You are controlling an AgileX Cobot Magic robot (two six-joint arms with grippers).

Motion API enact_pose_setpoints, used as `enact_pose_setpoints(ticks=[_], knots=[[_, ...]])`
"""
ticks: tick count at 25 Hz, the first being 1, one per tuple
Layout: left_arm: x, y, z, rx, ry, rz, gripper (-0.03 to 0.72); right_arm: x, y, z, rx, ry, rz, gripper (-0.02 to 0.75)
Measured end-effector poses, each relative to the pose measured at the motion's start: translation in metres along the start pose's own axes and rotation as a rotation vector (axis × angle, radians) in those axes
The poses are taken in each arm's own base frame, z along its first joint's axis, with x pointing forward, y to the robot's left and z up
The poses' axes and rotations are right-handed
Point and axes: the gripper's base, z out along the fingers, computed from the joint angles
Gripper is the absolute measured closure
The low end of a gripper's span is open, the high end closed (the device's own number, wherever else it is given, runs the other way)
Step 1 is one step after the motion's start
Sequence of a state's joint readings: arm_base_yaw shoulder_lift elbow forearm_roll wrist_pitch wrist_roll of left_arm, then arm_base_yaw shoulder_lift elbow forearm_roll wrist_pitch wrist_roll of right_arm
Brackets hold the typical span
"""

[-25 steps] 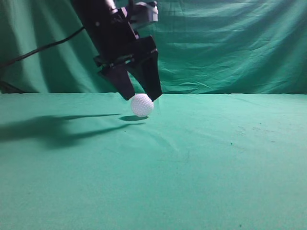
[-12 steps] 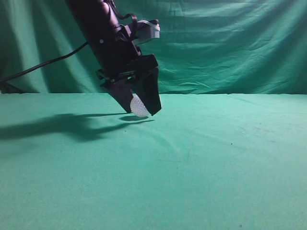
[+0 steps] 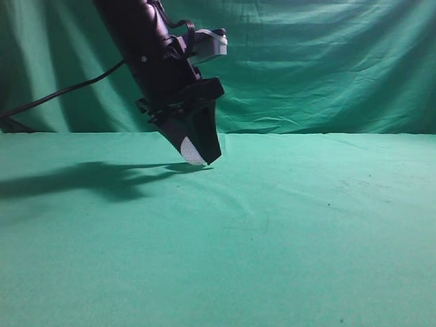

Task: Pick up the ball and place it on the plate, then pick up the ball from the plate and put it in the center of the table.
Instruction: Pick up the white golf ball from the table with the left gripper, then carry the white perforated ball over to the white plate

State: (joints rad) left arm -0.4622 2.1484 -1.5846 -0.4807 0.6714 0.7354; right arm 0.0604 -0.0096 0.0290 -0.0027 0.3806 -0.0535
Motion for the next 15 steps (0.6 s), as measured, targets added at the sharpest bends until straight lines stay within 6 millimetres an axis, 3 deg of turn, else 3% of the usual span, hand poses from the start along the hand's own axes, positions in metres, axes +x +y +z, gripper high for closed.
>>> enact_pose_setpoints(ticks=[9,15], knots=[[-0.023,-0.015,-0.065,-0.007,-0.089,0.009,0.378,0.0,0.0,0.0,0.0,0.0,0.0,0.689],[-0.022,-0.024,-0.118,-0.079,-0.038,-0.076,0.378,0.0,-0.001,0.0,0.015,0.001,-0.059,0.689]])
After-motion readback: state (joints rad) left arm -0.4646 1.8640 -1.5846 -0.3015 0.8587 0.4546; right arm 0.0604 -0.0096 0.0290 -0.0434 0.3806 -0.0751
